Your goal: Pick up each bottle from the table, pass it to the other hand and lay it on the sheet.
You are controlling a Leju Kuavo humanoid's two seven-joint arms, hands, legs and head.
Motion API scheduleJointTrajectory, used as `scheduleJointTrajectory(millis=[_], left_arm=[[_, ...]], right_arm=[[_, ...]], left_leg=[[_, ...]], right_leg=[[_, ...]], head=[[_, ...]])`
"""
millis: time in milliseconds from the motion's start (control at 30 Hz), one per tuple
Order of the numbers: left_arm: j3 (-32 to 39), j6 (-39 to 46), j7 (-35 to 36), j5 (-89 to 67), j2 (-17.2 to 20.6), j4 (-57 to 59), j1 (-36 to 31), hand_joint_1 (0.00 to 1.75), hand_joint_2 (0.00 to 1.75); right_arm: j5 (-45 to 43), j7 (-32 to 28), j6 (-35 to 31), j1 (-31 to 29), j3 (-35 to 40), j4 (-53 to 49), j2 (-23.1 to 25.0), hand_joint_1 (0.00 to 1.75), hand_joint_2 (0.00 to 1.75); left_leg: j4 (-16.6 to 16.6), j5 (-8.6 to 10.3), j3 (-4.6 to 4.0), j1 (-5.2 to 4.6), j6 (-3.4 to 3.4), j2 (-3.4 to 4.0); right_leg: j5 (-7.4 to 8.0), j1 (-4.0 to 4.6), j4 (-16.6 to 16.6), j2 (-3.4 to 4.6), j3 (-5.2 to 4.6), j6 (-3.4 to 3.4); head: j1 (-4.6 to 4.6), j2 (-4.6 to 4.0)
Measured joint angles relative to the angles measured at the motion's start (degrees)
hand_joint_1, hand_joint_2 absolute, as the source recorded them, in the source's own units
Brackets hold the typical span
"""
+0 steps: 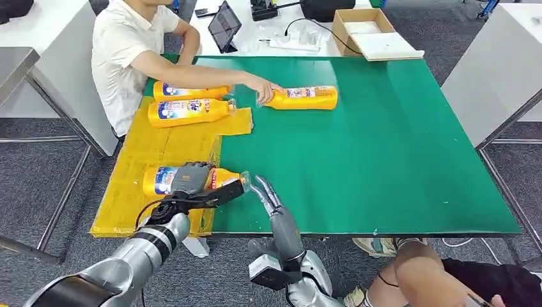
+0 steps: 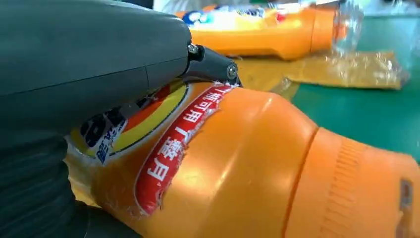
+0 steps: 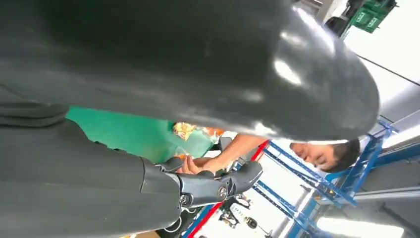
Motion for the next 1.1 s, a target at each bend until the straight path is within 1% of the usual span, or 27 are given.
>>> scheduleJointTrajectory(millis=[33,67,133,200,233,400,500,567,633,800,833,967,1033,1100], left_arm=[[-0.15,-0.57,0.00,0.00,0.00,0.11,-0.20,0.03,1.75],[-0.31,-0.94,0.00,0.00,-0.02,0.13,-0.36,0.00,1.75],[-0.39,-1.42,-0.26,-0.07,-0.04,0.20,-0.44,0.00,1.75],[-0.37,-2.93,-2.54,1.40,-0.11,0.20,-0.59,0.00,1.75],[-0.31,-4.37,-4.57,2.85,-0.11,0.20,-0.66,0.00,0.00],[1.00,-11.63,-17.05,11.00,-0.39,-0.52,-0.68,0.00,0.00],[3.33,-21.47,-28.43,22.31,-0.63,-2.08,0.15,0.00,0.00],[5.29,-26.67,-33.57,29.15,-0.94,-3.58,1.74,0.00,0.00],[6.93,-28.24,-35.06,32.05,-1.29,-4.57,2.96,0.00,0.00],[8.99,-28.80,-35.50,32.44,-1.46,-6.10,4.23,0.00,0.00],[9.20,-28.80,-35.50,32.44,-1.51,-6.25,4.31,0.00,1.75],[9.86,-29.24,-35.82,34.10,-1.57,-6.90,4.83,0.00,1.75],[10.38,-29.18,-36.50,39.02,-1.70,-8.28,5.77,0.00,1.75],[10.43,-26.30,-37.29,45.41,-1.95,-11.24,7.36,0.00,1.75]], right_arm=[[0.00,0.07,0.00,0.00,-0.09,0.00,-0.02,0.00,0.00],[0.00,0.13,0.02,0.00,-0.20,0.00,-0.02,0.00,0.00],[0.04,0.13,0.04,0.00,-0.42,0.00,-0.02,0.00,0.00],[0.09,0.15,0.18,0.01,-0.57,0.00,-0.02,0.00,0.00],[0.13,0.13,0.39,0.02,-0.74,0.02,-0.02,0.00,0.00],[-0.09,-0.74,0.68,0.00,-1.88,0.37,-0.09,0.00,0.00],[-1.20,-0.96,0.68,-0.05,-2.10,0.92,-0.26,0.00,0.00],[-2.14,-0.98,0.57,-0.04,-2.10,1.29,-0.44,0.00,0.00],[-2.51,-0.98,0.50,-0.05,-2.10,1.62,-0.59,0.00,0.00],[-2.62,-1.01,0.48,-0.06,-2.10,2.23,-0.70,0.00,0.00],[-2.64,-1.01,0.48,-0.06,-2.10,2.30,-0.72,0.00,0.00],[-2.84,-1.01,0.24,-0.07,-2.10,2.64,-0.83,0.00,0.00],[-3.52,-1.01,-0.42,-0.07,-2.03,2.82,-0.87,0.00,0.00],[-4.42,-1.01,-1.36,-0.05,-1.70,3.06,-1.07,0.00,0.00]], left_leg=[[-0.01,0.00,0.02,0.00,0.00,0.00],[-0.01,0.00,0.04,0.00,0.00,0.00],[-0.01,0.00,0.10,0.00,0.00,0.01],[-0.01,0.00,0.16,-0.01,0.00,-0.01],[-0.01,0.00,0.20,-0.01,0.00,-0.03],[-0.01,0.02,0.22,-0.02,0.02,-0.34],[-0.01,0.03,0.21,-0.02,0.03,-0.34],[0.00,0.03,0.18,-0.03,0.03,-0.24],[0.00,0.03,0.15,-0.03,0.03,-0.20],[0.00,0.02,0.03,-0.01,0.03,-0.23],[0.00,0.02,0.00,-0.01,0.02,-0.22],[0.00,0.02,-0.06,0.00,0.03,-0.22],[0.00,0.02,-0.08,-0.01,0.03,-0.22],[0.00,0.02,-0.10,-0.01,0.03,-0.23]], right_leg=[[0.00,0.00,0.00,0.00,0.03,0.00],[0.00,0.00,0.00,0.00,0.05,0.00],[0.00,0.00,-0.01,0.00,0.09,0.00],[0.00,-0.01,-0.01,0.00,0.17,0.00],[0.00,-0.01,-0.01,0.00,0.21,0.00],[-0.03,-0.02,-0.02,-0.12,0.33,0.01],[-0.03,-0.03,-0.01,-0.12,0.33,0.01],[-0.01,-0.03,-0.01,-0.10,0.28,0.02],[-0.01,-0.02,-0.01,-0.09,0.23,0.02],[-0.02,0.00,0.00,-0.09,0.12,0.02],[-0.02,0.00,0.00,-0.09,0.09,0.02],[-0.02,0.00,-0.01,-0.09,0.03,0.01],[-0.02,-0.01,-0.01,-0.09,0.00,0.02],[-0.02,-0.01,-0.01,-0.09,0.00,0.02]], head=[[0.04,0.00],[0.02,0.00],[0.02,0.00],[0.00,0.00],[0.02,0.00],[0.00,0.00],[0.02,0.00],[0.02,0.00],[0.04,0.00],[0.02,0.00],[0.02,0.00],[0.02,0.00],[0.02,0.00],[0.04,0.00]])
